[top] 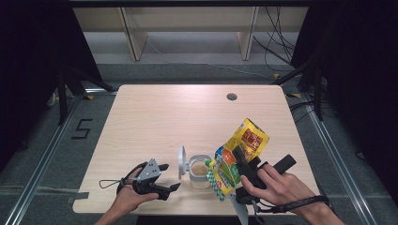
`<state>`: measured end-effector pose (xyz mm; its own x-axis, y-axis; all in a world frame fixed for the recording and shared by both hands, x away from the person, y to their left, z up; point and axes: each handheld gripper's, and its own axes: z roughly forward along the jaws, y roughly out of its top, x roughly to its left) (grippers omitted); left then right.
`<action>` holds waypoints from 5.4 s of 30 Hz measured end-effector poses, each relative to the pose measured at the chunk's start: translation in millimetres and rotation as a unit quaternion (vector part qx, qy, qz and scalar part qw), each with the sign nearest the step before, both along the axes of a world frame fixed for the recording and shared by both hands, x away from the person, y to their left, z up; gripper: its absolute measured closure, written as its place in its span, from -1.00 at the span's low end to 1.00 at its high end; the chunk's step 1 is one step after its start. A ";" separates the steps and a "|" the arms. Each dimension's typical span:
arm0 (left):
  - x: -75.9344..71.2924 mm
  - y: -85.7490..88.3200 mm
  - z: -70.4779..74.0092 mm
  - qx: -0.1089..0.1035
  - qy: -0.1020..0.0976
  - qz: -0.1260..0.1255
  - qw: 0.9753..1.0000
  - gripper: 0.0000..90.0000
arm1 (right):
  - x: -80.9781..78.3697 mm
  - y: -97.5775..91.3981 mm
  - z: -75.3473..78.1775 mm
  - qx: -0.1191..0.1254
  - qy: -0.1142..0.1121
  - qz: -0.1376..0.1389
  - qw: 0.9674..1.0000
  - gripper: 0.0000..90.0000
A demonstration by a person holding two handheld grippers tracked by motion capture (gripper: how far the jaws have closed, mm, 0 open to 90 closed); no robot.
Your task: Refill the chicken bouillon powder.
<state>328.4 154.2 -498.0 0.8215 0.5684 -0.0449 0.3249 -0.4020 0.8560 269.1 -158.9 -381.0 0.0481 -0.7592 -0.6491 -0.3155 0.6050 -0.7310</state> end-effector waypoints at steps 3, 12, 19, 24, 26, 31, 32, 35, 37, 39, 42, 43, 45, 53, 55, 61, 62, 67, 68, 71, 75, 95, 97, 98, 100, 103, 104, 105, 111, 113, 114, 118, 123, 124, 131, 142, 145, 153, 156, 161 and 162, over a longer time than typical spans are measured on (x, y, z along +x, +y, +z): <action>1.4 2.2 0.3 0.019 -0.009 -0.008 1.000 -0.59 | -0.2 -1.2 -1.2 0.016 0.006 -0.007 1.000 0.38; 0.6 0.5 0.6 0.003 -0.006 -0.006 1.000 -0.59 | 1.2 -1.7 -2.1 0.010 0.010 -0.004 1.000 0.39; 0.4 0.9 1.0 0.011 -0.004 -0.007 1.000 -0.58 | -0.8 -2.5 -3.9 0.024 0.013 -0.009 1.000 0.39; 0.3 0.7 1.0 0.009 -0.005 -0.005 1.000 -0.58 | -0.3 -2.7 -4.2 0.026 0.015 -0.007 1.000 0.39; 0.1 1.2 0.8 0.009 -0.005 -0.006 1.000 -0.58 | 0.8 -1.4 -2.5 0.007 0.012 -0.001 1.000 0.39; 0.3 1.1 0.9 0.011 -0.004 -0.007 1.000 -0.59 | -1.1 -0.5 -3.6 0.010 0.013 0.001 1.000 0.39; 0.1 1.0 0.9 0.011 -0.004 -0.008 1.000 -0.58 | -2.3 -1.3 -5.3 0.022 0.016 -0.008 1.000 0.39; 0.5 0.9 1.6 0.011 -0.008 -0.006 1.000 -0.58 | -1.4 0.8 -3.6 0.005 0.014 0.005 1.000 0.39; 0.0 1.5 1.3 0.010 -0.007 -0.007 1.000 -0.58 | -0.8 0.1 -4.1 0.004 0.013 0.003 1.000 0.39; 0.4 2.0 2.1 0.012 -0.009 -0.007 1.000 -0.58 | -0.4 -0.4 -4.3 0.004 0.012 0.001 1.000 0.39; 0.8 1.1 1.0 0.012 -0.009 -0.009 1.000 -0.58 | 0.2 -0.3 -5.2 0.000 0.013 0.003 1.000 0.39; 0.2 0.9 0.8 0.013 -0.005 -0.009 1.000 -0.58 | 0.3 -0.4 -5.4 -0.001 0.014 0.003 1.000 0.39; -0.6 -0.5 0.5 0.006 -0.001 -0.003 1.000 -0.58 | 0.1 -0.7 -5.8 0.001 0.016 0.003 1.000 0.39; -0.4 0.3 0.9 0.012 -0.003 -0.005 1.000 -0.58 | 1.3 0.8 -3.5 -0.003 0.013 0.003 1.000 0.39; -1.1 0.3 0.8 0.009 -0.003 -0.004 1.000 -0.58 | 1.4 1.4 -4.3 0.002 0.015 0.003 1.000 0.39; -0.6 0.7 0.9 0.014 -0.004 -0.004 1.000 -0.58 | 1.0 1.6 -5.2 0.001 0.017 0.006 1.000 0.39; -0.5 0.2 1.0 0.009 -0.005 -0.004 1.000 -0.58 | 0.9 1.3 -5.1 -0.001 0.016 0.006 1.000 0.39; -1.3 -0.3 0.6 0.010 -0.002 -0.002 1.000 -0.58 | 1.5 1.3 -4.6 -0.010 0.016 0.010 1.000 0.40; -0.8 0.0 0.6 0.011 0.000 -0.003 1.000 -0.58 | 1.3 1.0 -4.5 -0.009 0.016 0.009 1.000 0.40; -0.9 0.0 0.6 0.011 0.000 -0.002 1.000 -0.58 | 0.5 -0.2 -4.0 -0.001 0.018 0.003 1.000 0.40; -0.8 -0.1 0.3 0.012 0.000 -0.003 1.000 -0.58 | 0.4 0.0 -3.7 -0.003 0.019 0.004 1.000 0.40; -1.1 -0.1 0.3 0.012 -0.001 -0.001 1.000 -0.59 | 0.6 -0.5 -1.5 -0.007 0.016 0.005 1.000 0.40; -0.4 -0.7 0.1 0.002 0.002 -0.004 1.000 -0.59 | 0.3 -0.7 -1.4 -0.006 0.016 0.005 1.000 0.40; -0.1 -0.4 -0.1 0.006 0.002 -0.005 1.000 -0.59 | 0.2 -0.8 -1.4 -0.006 0.016 0.005 1.000 0.40; -0.4 0.1 -0.1 0.011 0.001 -0.004 1.000 -0.59 | 0.3 -0.9 -1.4 -0.006 0.016 0.004 1.000 0.41; 0.5 0.1 0.6 0.008 -0.003 -0.008 1.000 -0.59 | 0.0 -0.8 -1.1 -0.006 0.016 0.005 1.000 0.41; -0.1 0.1 0.2 0.011 0.001 -0.005 1.000 -0.59 | 0.0 -0.9 -1.6 -0.003 0.016 0.006 1.000 0.41; -0.6 0.0 -0.1 0.009 0.000 -0.003 1.000 -0.59 | 0.1 -1.0 -1.9 -0.002 0.017 0.006 1.000 0.41; 0.9 1.2 0.6 0.017 -0.009 -0.011 1.000 -0.59 | 0.6 -0.1 -2.5 -0.003 0.020 0.011 1.000 0.41; -0.6 0.3 0.9 0.013 -0.001 -0.001 1.000 -0.59 | 0.6 0.0 -2.2 -0.005 0.019 0.011 1.000 0.41; 1.1 0.8 1.2 0.012 -0.009 -0.009 1.000 -0.59 | -0.1 -0.8 -2.4 0.001 0.019 0.005 1.000 0.41; -0.8 0.4 0.5 0.012 0.000 -0.002 1.000 -0.59 | 0.4 -0.9 -2.3 -0.002 0.019 0.003 1.000 0.41; -1.2 0.1 0.1 0.008 0.003 -0.001 1.000 -0.59 | 0.2 -2.1 -3.0 0.004 0.019 0.002 1.000 0.42; -1.1 0.0 0.5 0.009 0.001 -0.001 1.000 -0.59 | 0.2 -2.2 -3.1 0.004 0.019 0.003 1.000 0.42; 1.1 0.4 1.2 0.008 -0.009 -0.011 1.000 -0.59 | 0.0 -3.2 -4.1 0.017 0.023 0.001 1.000 0.42; 0.1 0.8 1.6 0.012 -0.009 -0.005 1.000 -0.59 | 0.4 -0.6 -3.0 0.002 0.019 0.006 1.000 0.43; 0.5 1.2 1.1 0.016 -0.010 -0.009 1.000 -0.59 | 0.4 -1.1 -2.7 0.004 0.020 0.006 1.000 0.44; -0.2 0.5 0.9 0.011 0.000 -0.005 1.000 -0.59 | 1.6 -4.2 -4.4 0.025 0.031 -0.005 0.999 0.45; 0.6 1.0 1.2 0.014 -0.008 -0.010 1.000 -0.59 | 1.3 -4.4 -5.3 0.033 0.034 -0.009 0.999 0.46; -0.8 0.0 0.5 0.011 0.000 -0.002 1.000 -0.59 | 3.8 -4.8 -6.0 0.040 0.039 -0.010 0.998 0.48; -1.0 0.2 0.5 0.012 0.000 -0.002 1.000 -0.59 | 4.0 -4.7 -5.8 0.038 0.033 -0.006 0.999 0.48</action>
